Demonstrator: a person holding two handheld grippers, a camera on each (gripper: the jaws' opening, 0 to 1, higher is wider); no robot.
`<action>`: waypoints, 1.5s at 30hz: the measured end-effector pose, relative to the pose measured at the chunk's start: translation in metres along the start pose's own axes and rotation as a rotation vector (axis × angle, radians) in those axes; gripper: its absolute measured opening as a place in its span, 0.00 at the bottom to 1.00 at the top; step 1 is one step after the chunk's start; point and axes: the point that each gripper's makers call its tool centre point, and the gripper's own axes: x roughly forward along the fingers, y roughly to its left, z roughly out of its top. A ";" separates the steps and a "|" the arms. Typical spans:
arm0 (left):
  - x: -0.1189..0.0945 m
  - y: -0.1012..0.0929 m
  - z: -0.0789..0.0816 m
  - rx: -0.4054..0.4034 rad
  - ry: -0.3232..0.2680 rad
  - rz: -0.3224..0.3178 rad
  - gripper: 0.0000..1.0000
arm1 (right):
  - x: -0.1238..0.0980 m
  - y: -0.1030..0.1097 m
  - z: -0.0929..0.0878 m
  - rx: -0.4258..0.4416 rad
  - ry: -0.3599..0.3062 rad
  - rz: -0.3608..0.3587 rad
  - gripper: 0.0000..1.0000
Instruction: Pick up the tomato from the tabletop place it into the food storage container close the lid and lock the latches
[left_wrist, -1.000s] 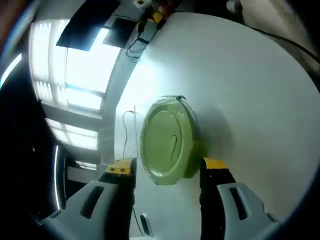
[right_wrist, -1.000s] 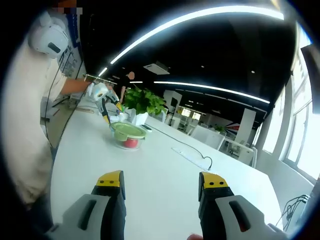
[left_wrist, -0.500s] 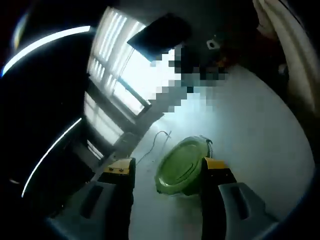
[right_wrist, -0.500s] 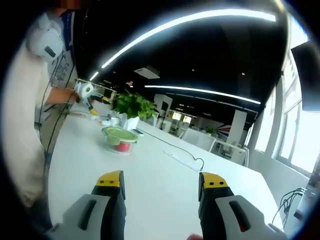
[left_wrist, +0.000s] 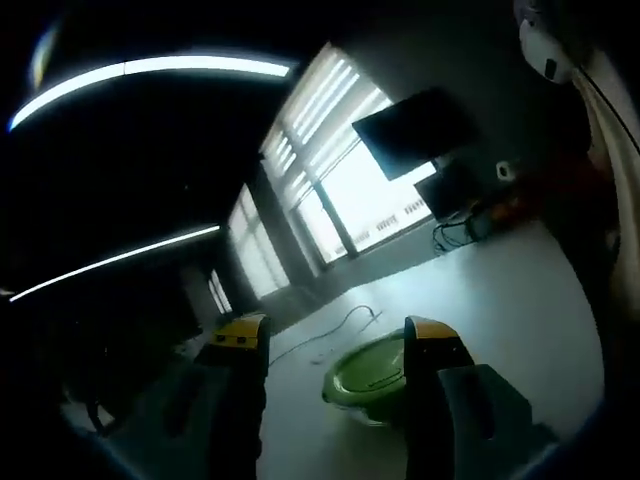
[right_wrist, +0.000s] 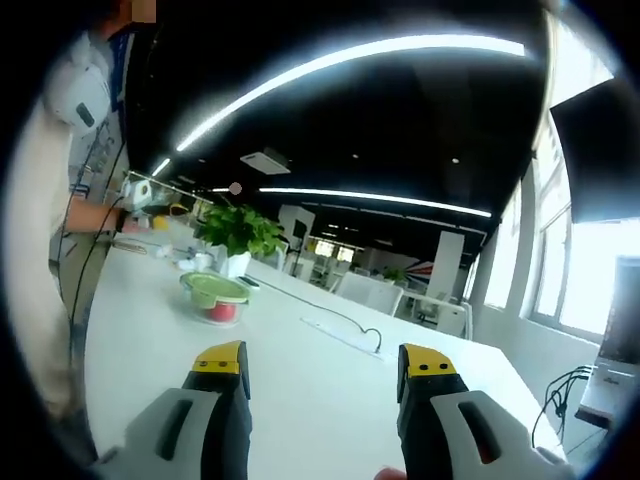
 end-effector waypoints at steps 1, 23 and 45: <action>-0.002 0.000 0.000 -0.012 -0.005 0.011 0.45 | -0.001 -0.001 0.000 0.003 -0.001 -0.007 0.54; -0.019 0.019 -0.018 -0.101 0.010 0.141 0.47 | -0.006 -0.005 -0.010 0.032 0.010 -0.058 0.54; -0.018 0.015 -0.024 -0.090 0.024 0.118 0.46 | -0.006 -0.005 -0.007 0.028 0.013 -0.063 0.53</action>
